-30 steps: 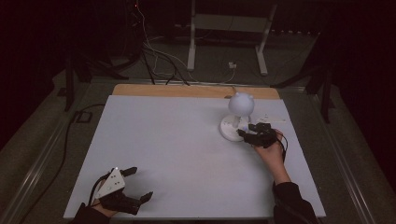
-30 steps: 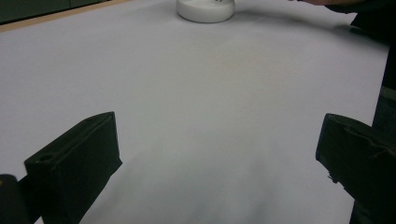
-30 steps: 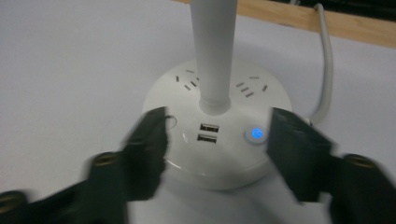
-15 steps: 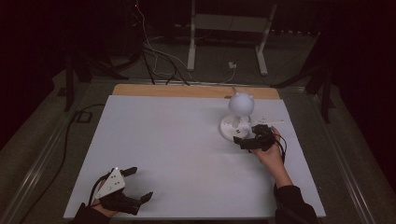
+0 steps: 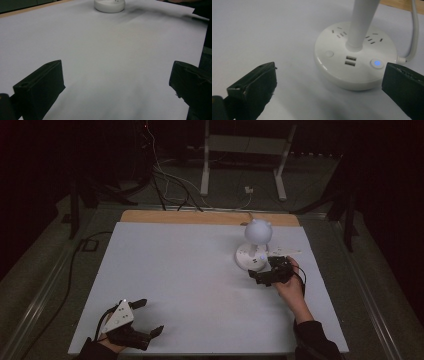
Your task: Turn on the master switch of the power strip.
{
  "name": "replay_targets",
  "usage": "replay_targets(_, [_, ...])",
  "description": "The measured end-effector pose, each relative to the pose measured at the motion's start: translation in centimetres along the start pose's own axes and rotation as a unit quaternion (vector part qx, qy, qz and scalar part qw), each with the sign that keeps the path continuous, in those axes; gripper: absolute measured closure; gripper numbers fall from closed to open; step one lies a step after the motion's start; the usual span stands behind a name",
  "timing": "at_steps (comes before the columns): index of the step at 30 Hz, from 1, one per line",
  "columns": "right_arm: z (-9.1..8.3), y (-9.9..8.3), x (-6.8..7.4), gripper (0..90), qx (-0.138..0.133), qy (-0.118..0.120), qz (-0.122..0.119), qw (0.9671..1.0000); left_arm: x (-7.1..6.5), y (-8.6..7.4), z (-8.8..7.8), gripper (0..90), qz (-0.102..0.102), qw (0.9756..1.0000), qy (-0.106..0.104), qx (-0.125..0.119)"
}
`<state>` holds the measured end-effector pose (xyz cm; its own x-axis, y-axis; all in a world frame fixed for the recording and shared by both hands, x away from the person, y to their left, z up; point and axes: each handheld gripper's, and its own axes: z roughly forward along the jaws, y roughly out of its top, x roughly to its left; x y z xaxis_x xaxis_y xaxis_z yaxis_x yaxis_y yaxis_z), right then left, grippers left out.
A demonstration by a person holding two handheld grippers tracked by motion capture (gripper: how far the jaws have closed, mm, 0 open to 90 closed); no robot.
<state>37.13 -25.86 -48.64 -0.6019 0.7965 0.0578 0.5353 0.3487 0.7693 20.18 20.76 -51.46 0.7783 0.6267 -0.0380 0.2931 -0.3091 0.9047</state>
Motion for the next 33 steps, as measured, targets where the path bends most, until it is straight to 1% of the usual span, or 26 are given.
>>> replay_targets(1, [-0.1, -0.1, 0.2, 0.0, 0.001, -0.001, -0.002, 1.0000, 0.0, 0.0, 0.0, 0.2, 0.000, 1.0000, -0.001, -0.001])
replay_targets(3, [-0.4, -0.3, 0.4, 0.0, -0.003, 0.004, -0.005, 1.0000, 0.0, 0.0, 0.0, 0.2, 0.000, 1.0000, 0.000, -0.002])
replay_targets(4, [-0.5, -0.4, 0.5, 0.0, -0.004, 0.003, -0.002, 1.0000, 0.0, 0.0, -0.1, 0.2, 0.001, 1.0000, 0.000, -0.002])
replay_targets(5, [-0.8, -0.6, 0.7, 0.0, -0.012, 0.008, 0.000, 0.9999, 0.0, 0.0, -0.1, 0.2, 0.001, 1.0000, 0.000, -0.001])
replay_targets(9, [-1.1, -0.9, 1.0, 0.0, -0.010, 0.012, 0.001, 0.9999, 0.0, 0.1, -0.1, 0.2, -0.001, 1.0000, 0.000, -0.003])
replay_targets(11, [-1.5, -1.2, 1.3, 0.0, -0.012, 0.019, 0.006, 0.9997, 0.0, 0.0, -0.1, 0.2, 0.001, 1.0000, 0.000, -0.002])
replay_targets(14, [-1.8, -1.4, 1.6, 0.0, -0.011, 0.022, 0.004, 0.9997, 0.0, 0.1, -0.1, 0.2, 0.000, 1.0000, -0.001, -0.002])
replay_targets(15, [-1.9, -1.5, 1.7, 0.0, -0.011, 0.026, 0.004, 0.9996, 0.0, 0.1, -0.1, 0.2, -0.001, 1.0000, -0.001, -0.002])
replay_targets(17, [-2.2, -1.7, 1.9, 0.0, -0.008, 0.024, 0.002, 0.9997, 0.0, 0.0, -0.1, 0.2, 0.000, 1.0000, -0.001, -0.001])
replay_targets(20, [-2.6, -2.2, 2.2, 0.0, -0.007, 0.028, 0.000, 0.9996, 0.0, 0.1, -0.1, 0.2, -0.002, 1.0000, -0.001, -0.004])
replay_targets(22, [-3.0, -2.5, 2.4, 0.0, -0.010, 0.036, 0.001, 0.9993, 0.0, 0.1, -0.1, 0.2, -0.001, 1.0000, -0.001, -0.003])
replay_targets(27, [-3.7, -3.4, 3.0, 0.0, -0.009, 0.038, -0.006, 0.9992, 0.0, 0.1, -0.1, 0.2, -0.001, 1.0000, -0.001, -0.003])
replay_targets(29, [-4.1, -3.8, 3.1, 0.0, -0.013, 0.042, -0.007, 0.9990, 0.0, 0.1, -0.1, 0.2, 0.000, 1.0000, -0.001, -0.002])
replay_targets(31, [-4.6, -4.2, 3.3, 0.0, -0.023, 0.037, -0.012, 0.9990, 0.0, 0.1, -0.2, 0.2, -0.002, 1.0000, -0.001, -0.004])
replay_targets(33, [-5.1, -4.6, 3.5, 0.0, -0.027, 0.039, -0.012, 0.9988, 0.0, 0.1, -0.1, 0.2, -0.001, 1.0000, -0.001, -0.003])
